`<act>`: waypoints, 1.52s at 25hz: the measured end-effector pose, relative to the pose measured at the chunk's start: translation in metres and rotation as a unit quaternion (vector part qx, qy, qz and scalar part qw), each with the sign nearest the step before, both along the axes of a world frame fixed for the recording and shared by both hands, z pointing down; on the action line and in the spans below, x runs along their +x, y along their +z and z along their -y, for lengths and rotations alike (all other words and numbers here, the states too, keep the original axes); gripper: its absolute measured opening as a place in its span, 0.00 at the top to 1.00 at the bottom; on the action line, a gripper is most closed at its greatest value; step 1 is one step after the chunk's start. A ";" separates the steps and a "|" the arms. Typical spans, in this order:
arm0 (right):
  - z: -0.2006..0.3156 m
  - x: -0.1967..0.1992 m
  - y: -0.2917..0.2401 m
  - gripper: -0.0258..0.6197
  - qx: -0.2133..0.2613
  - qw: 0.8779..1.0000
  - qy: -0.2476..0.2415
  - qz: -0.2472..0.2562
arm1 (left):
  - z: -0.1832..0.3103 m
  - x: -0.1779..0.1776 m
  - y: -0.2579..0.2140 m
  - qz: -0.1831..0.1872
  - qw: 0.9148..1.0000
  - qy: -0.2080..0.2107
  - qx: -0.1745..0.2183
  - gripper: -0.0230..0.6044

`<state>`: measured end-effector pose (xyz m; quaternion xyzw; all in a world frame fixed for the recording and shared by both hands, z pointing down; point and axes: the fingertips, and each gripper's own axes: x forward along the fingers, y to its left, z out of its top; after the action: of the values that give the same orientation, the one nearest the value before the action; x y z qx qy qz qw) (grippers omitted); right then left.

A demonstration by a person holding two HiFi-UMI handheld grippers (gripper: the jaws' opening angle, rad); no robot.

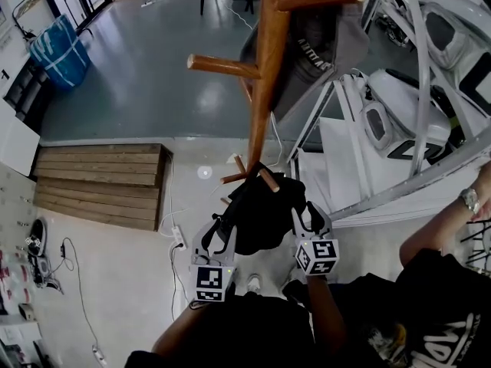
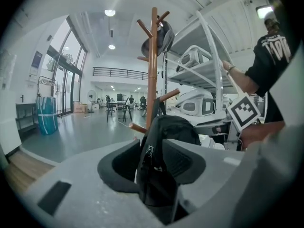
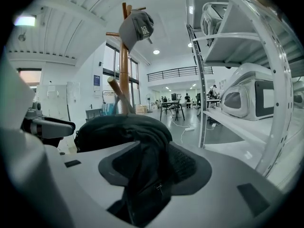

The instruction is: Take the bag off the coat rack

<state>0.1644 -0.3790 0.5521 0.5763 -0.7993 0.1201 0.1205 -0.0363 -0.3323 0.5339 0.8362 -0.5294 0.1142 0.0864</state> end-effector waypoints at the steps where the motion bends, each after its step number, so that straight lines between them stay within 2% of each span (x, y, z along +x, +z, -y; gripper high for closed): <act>1: 0.003 0.001 0.003 0.71 -0.004 1.000 -0.001 -0.001 | 0.002 0.001 0.002 0.002 1.000 0.000 -0.003 0.73; 5: 0.012 0.002 0.016 0.67 -0.020 1.000 -0.004 -0.006 | 0.006 0.003 0.011 0.007 1.000 0.001 -0.015 0.71; 12: 0.022 0.005 0.030 0.66 -0.037 0.999 -0.005 -0.012 | 0.012 0.008 0.025 0.016 0.999 0.007 -0.033 0.67; 24: 0.036 0.010 0.038 0.66 -0.038 0.999 0.003 -0.023 | 0.023 0.014 0.037 0.034 0.999 0.010 -0.037 0.67; 31: 0.043 0.009 0.041 0.66 -0.038 0.999 -0.004 -0.026 | 0.024 0.015 0.036 0.032 0.999 0.010 -0.029 0.72; 38: 0.039 0.006 0.041 0.76 -0.033 0.999 -0.013 -0.037 | 0.026 0.010 0.036 0.019 0.999 0.006 -0.028 0.77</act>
<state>0.1701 -0.4180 0.5928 0.5658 -0.7971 0.1239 0.1705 -0.0265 -0.3582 0.5700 0.8345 -0.5224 0.1449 0.0991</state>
